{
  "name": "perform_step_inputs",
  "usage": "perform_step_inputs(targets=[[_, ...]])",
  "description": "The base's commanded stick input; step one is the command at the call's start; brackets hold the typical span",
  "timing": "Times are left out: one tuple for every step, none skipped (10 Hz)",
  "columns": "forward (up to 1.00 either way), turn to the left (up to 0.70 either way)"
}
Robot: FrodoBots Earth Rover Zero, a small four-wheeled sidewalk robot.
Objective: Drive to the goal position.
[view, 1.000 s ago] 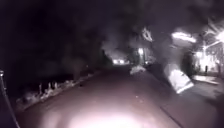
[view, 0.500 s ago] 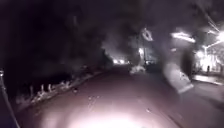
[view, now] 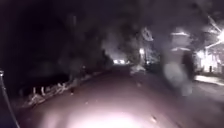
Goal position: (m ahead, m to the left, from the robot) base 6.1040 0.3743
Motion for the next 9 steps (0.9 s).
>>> perform_step_inputs(targets=[[0.5,0.0],[0.5,0.0],[0.5,0.0],[0.5,0.0],[0.5,0.0],[0.5,0.01],[0.5,0.03],[0.5,0.05],[0.5,0.0]])
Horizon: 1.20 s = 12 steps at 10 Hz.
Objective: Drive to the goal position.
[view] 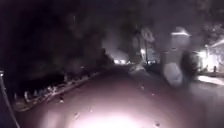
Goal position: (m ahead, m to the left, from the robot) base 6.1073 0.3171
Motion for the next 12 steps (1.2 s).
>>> perform_step_inputs(targets=[[0.5,0.0],[0.5,0.0],[0.5,0.02],[0.5,0.11],[0.5,0.03],[0.5,-0.42],[0.5,-0.2],[0.5,0.0],[0.5,0.0],[0.5,0.0],[0.5,0.0],[0.5,0.0]])
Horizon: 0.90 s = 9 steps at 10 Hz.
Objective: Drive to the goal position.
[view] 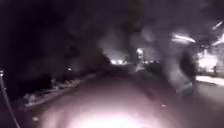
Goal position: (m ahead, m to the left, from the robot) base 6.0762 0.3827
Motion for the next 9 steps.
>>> perform_step_inputs(targets=[[0.5,0.0],[0.5,0.0],[0.5,0.0],[0.5,0.0],[0.5,0.0],[0.5,0.0],[0.5,0.0],[0.5,0.0],[0.5,0.03]])
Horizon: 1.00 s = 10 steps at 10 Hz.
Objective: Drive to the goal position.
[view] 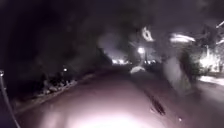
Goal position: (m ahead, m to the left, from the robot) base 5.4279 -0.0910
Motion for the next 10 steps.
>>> perform_step_inputs(targets=[[0.5,0.0],[0.5,0.0],[0.5,-0.05],[0.5,-0.13],[0.5,0.02],[0.5,0.0],[0.5,0.0],[0.5,0.0],[0.5,0.0],[0.5,0.0]])
